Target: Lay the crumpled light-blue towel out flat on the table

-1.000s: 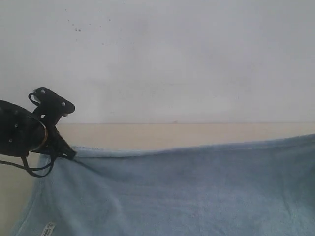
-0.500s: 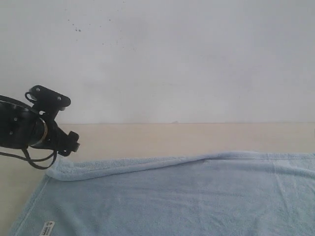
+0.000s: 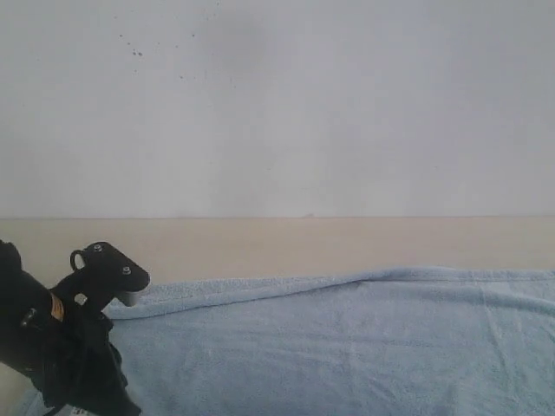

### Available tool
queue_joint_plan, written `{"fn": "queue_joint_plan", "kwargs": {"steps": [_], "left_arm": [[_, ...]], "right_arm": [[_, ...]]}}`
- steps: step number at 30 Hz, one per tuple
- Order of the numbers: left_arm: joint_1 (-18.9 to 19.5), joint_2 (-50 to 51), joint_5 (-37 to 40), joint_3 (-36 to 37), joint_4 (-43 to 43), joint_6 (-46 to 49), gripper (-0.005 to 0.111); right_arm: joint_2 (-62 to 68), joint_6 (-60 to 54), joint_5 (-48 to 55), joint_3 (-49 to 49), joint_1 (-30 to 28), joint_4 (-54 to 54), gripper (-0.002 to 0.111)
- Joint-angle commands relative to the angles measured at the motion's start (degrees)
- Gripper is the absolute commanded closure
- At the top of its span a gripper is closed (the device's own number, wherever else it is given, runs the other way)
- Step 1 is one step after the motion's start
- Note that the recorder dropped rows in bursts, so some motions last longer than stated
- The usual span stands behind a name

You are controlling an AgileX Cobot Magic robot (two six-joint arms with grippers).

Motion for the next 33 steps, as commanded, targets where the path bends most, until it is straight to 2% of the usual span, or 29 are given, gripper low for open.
{"fn": "queue_joint_plan", "kwargs": {"steps": [1,3,5,7,9,13,14,17,22,29,33], "left_arm": [[2.4,0.4,-0.4,2.0,-0.1,-4.4,0.103],[3.8,1.0,-3.4,3.6,-0.1,-4.6,0.103],[4.6,1.6,-5.0,4.1,-0.1,-4.6,0.103],[4.9,2.1,-4.2,4.2,0.6,-4.6,0.103],[4.9,3.2,-2.9,4.3,2.0,-4.5,0.103],[4.9,7.5,-3.3,5.3,2.6,-4.8,0.103],[4.9,7.5,-5.4,5.3,2.6,-8.0,0.103],[4.9,7.3,-6.2,7.4,2.6,-9.1,0.103],[4.9,7.3,-1.7,8.3,2.0,-9.2,0.103],[4.9,6.8,10.2,9.6,2.0,-10.3,0.103],[4.7,2.8,9.1,11.2,1.3,-10.1,0.103]], "right_arm": [[-2.2,-9.5,2.7,4.3,1.9,9.0,0.107],[-2.0,-18.5,7.7,3.5,6.6,15.6,0.107],[-2.0,-22.2,11.5,1.3,11.9,16.8,0.107],[-2.0,-22.7,12.0,0.3,15.9,16.0,0.107],[-2.1,-22.7,11.0,0.3,17.3,16.0,0.107],[-2.1,-22.6,10.8,0.3,17.3,16.9,0.107],[-2.1,-22.6,10.9,0.3,17.3,17.4,0.107],[-2.1,-22.6,10.7,0.3,17.3,18.7,0.107],[-2.1,-22.6,9.8,0.3,17.3,19.6,0.107],[-2.1,-22.7,9.8,0.3,17.3,20.9,0.107],[-2.1,-22.6,9.8,0.3,17.3,20.9,0.107]]}}
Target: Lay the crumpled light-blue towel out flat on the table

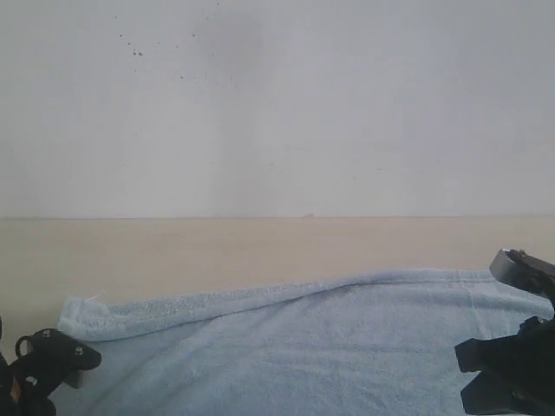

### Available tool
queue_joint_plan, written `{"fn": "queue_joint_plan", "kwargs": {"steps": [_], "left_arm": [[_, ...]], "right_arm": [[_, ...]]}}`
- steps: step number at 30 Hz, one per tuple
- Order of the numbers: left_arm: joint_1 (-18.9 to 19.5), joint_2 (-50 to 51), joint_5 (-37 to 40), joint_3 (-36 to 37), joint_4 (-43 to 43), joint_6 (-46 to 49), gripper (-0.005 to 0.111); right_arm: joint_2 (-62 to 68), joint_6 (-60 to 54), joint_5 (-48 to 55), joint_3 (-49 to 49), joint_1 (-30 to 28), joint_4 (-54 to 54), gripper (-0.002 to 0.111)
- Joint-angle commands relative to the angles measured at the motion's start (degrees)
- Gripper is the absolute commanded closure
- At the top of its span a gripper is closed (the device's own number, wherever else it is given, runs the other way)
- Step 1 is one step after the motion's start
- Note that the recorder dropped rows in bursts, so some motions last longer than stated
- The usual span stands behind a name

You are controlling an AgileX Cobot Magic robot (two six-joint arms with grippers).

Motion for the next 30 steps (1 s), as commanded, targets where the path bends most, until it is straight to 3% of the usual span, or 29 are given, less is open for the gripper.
{"fn": "queue_joint_plan", "kwargs": {"steps": [1,4,8,12,21,30], "left_arm": [[0.1,-4.2,4.7,2.4,-1.0,-0.2,0.103],[0.1,-10.7,0.9,2.4,-1.0,4.1,0.103],[0.6,-17.8,-12.0,2.4,-1.0,5.1,0.103],[1.4,-16.9,-21.2,2.4,1.8,5.5,0.103],[1.8,-2.0,-25.3,-0.5,5.9,8.9,0.103],[9.8,6.8,-26.9,-5.8,7.0,8.9,0.103]], "right_arm": [[-0.5,-0.5,-0.1,-0.3,0.3,0.5,0.107],[-0.5,-0.6,-0.1,-0.3,0.3,1.5,0.107],[-0.5,-2.6,1.1,-0.3,0.3,5.8,0.107],[-0.5,-6.4,3.7,-0.3,0.3,7.9,0.107],[-0.4,-8.4,-1.3,-0.3,0.3,5.9,0.107],[-0.4,-8.2,4.0,-0.3,0.3,8.8,0.107]]}}
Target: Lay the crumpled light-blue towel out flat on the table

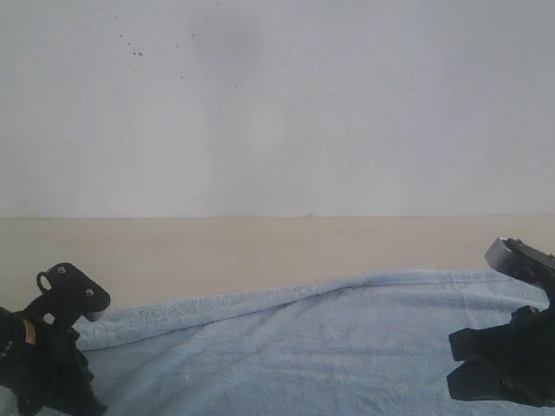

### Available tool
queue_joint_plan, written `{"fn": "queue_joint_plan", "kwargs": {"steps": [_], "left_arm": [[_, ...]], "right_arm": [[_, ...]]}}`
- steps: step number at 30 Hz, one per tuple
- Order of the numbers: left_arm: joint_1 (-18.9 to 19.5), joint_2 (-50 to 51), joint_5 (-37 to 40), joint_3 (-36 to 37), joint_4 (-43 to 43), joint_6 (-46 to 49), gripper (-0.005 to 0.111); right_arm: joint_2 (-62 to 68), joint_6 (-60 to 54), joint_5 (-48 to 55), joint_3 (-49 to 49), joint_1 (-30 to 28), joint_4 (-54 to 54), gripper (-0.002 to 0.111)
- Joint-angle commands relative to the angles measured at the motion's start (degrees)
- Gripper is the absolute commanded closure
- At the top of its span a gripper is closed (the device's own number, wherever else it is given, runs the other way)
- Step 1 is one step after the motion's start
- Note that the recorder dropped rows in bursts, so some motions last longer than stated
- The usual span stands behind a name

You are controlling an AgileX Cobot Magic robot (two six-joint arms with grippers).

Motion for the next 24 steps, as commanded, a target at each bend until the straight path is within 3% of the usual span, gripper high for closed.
{"fn": "queue_joint_plan", "kwargs": {"steps": [1,5,16,24], "left_arm": [[4.1,2.4,-2.5,-2.7,0.1,0.3,0.103],[5.3,3.7,-3.5,-3.9,0.1,-0.4,0.103],[5.3,7.9,-17.0,-7.3,0.7,-0.1,0.103],[5.3,11.9,-15.0,-16.7,-2.0,-1.9,0.103]], "right_arm": [[-0.4,-0.6,4.2,-0.3,0.2,2.2,0.107],[-0.4,-2.4,7.4,-0.3,0.2,5.8,0.107],[-0.4,-4.8,11.1,-0.3,0.2,7.8,0.107],[-0.4,-5.7,11.7,-0.3,0.2,7.8,0.107]]}}
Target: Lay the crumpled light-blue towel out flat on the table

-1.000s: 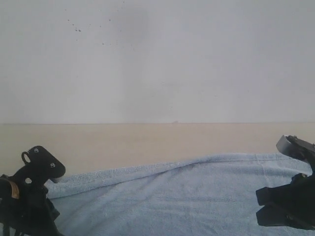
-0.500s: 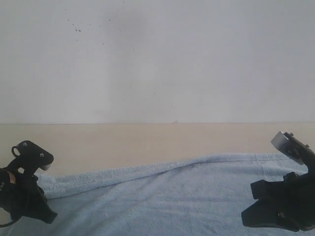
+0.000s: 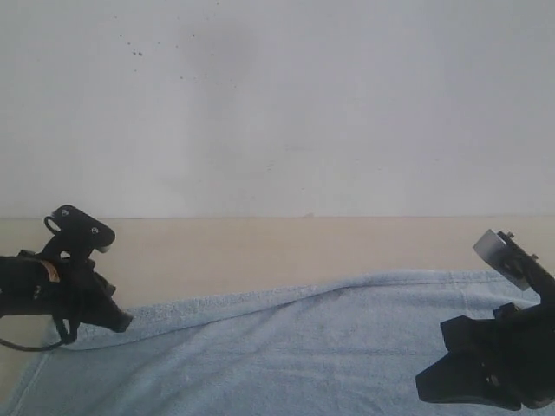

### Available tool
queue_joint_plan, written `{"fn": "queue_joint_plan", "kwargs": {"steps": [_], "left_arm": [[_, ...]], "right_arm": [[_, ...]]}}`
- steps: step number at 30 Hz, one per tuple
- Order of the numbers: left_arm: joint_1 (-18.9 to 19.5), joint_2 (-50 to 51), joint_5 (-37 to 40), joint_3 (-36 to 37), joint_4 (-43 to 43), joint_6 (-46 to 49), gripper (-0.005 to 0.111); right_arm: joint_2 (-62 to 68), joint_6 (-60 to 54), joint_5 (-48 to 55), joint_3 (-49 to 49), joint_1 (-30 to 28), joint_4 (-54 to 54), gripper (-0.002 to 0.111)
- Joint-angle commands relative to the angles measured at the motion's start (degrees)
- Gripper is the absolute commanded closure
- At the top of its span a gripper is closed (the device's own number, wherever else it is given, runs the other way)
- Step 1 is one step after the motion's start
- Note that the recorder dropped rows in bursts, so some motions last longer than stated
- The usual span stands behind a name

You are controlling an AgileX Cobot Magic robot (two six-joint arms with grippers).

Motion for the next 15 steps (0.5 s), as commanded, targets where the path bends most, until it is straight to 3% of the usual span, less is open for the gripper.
{"fn": "queue_joint_plan", "kwargs": {"steps": [1,8,12,15], "left_arm": [[0.1,1.8,2.7,-5.2,-4.0,-3.1,0.103],[0.1,-0.4,13.5,-6.6,-4.4,-6.4,0.103],[1.7,-2.9,29.7,-6.6,-10.1,-19.1,0.103],[1.7,-4.0,37.6,-6.6,-9.6,-18.5,0.103]], "right_arm": [[-0.4,-1.9,0.5,-0.3,0.2,0.4,0.107],[-0.4,-2.0,0.5,-0.3,0.2,0.5,0.107],[-0.4,-2.0,1.0,-0.3,0.2,1.1,0.107],[-0.4,-2.0,1.5,-0.3,0.2,1.8,0.107]]}}
